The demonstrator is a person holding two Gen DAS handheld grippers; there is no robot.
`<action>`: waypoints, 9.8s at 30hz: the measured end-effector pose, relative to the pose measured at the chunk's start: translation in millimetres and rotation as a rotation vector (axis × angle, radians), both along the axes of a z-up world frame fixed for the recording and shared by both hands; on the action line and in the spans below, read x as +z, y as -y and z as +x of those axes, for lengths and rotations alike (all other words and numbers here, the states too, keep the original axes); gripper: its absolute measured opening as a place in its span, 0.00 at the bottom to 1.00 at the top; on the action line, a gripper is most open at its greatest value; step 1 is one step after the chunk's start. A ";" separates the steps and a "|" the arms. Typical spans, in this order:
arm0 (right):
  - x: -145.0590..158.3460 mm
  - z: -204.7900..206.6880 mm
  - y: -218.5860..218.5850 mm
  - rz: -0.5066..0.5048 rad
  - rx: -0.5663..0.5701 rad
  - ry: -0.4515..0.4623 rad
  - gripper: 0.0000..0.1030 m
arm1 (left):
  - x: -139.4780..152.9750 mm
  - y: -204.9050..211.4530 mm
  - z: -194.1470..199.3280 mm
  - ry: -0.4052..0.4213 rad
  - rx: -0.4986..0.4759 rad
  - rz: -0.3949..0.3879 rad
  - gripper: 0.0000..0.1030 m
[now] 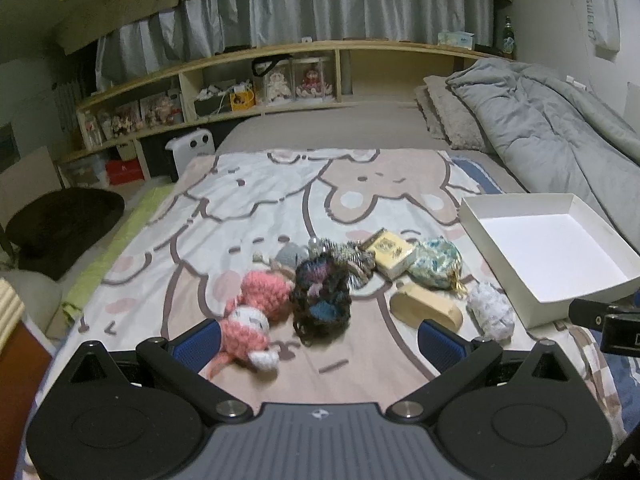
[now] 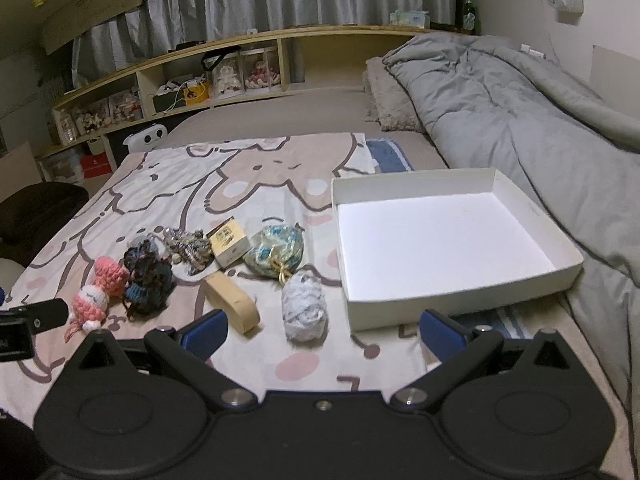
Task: Organize objects
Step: 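Grasp the dark yarn creature with left tool while right tool grasps white bundle, then carry both held toys into the white tray and open both tools, then lift both tools away from the tray back toward the remaining objects, then grasp the pink-and-white doll with left tool while right tool grasps wooden block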
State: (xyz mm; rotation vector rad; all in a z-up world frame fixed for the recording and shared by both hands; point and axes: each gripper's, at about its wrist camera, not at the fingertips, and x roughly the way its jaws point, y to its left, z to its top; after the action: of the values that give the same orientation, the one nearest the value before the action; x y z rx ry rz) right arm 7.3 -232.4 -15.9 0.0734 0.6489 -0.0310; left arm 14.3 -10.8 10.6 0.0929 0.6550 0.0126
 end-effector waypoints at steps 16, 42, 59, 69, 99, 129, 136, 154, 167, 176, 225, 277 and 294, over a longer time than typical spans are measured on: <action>21.6 60.7 0.3 0.065 0.020 0.111 1.00 | 25.0 -6.5 63.0 0.088 0.003 0.009 1.00; -50.4 136.9 5.3 0.133 0.076 -0.171 0.73 | -60.9 -17.7 152.2 -0.182 0.077 -0.124 0.85; -80.3 146.0 -5.3 0.054 0.095 -0.314 0.42 | -106.0 -23.9 173.6 -0.319 0.109 -0.192 0.63; -89.4 146.9 -15.9 -0.078 0.143 -0.335 0.38 | -113.9 -27.1 179.3 -0.315 0.163 -0.159 0.44; 3.4 159.0 44.6 0.043 0.157 -0.098 0.28 | -23.9 58.3 183.3 -0.135 -0.073 -0.321 0.37; -39.4 267.3 176.8 0.011 0.023 -0.149 0.28 | -87.7 224.3 295.1 -0.235 -0.254 -0.356 0.38; -51.0 281.8 175.4 0.023 0.060 -0.154 0.29 | -104.9 227.0 300.9 -0.239 -0.245 -0.314 0.44; -31.2 259.1 185.6 0.065 0.004 -0.151 0.50 | -76.0 216.3 284.2 -0.230 -0.244 -0.268 0.54; -3.2 213.4 177.1 0.084 -0.018 -0.128 0.53 | -39.8 188.7 249.4 -0.198 -0.240 -0.208 0.79; 23.7 175.9 172.5 0.059 -0.045 -0.079 0.69 | -13.0 176.6 216.9 -0.145 -0.251 -0.190 0.98; 37.9 95.5 98.9 0.043 -0.017 0.007 1.00 | 24.7 57.8 119.3 -0.013 -0.181 -0.109 1.00; -78.3 155.2 -41.1 -0.104 0.323 -0.168 0.89 | -56.0 -126.5 159.6 -0.283 0.007 -0.197 0.78; -81.9 152.6 -57.7 -0.050 0.413 -0.220 0.86 | -74.6 -117.7 169.7 -0.344 -0.098 -0.133 0.57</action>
State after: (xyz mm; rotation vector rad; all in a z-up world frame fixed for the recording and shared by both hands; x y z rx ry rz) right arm 159.9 -174.7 -97.9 -0.1149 0.8720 0.3469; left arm 184.1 106.9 -64.0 -0.0022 0.9919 -0.1442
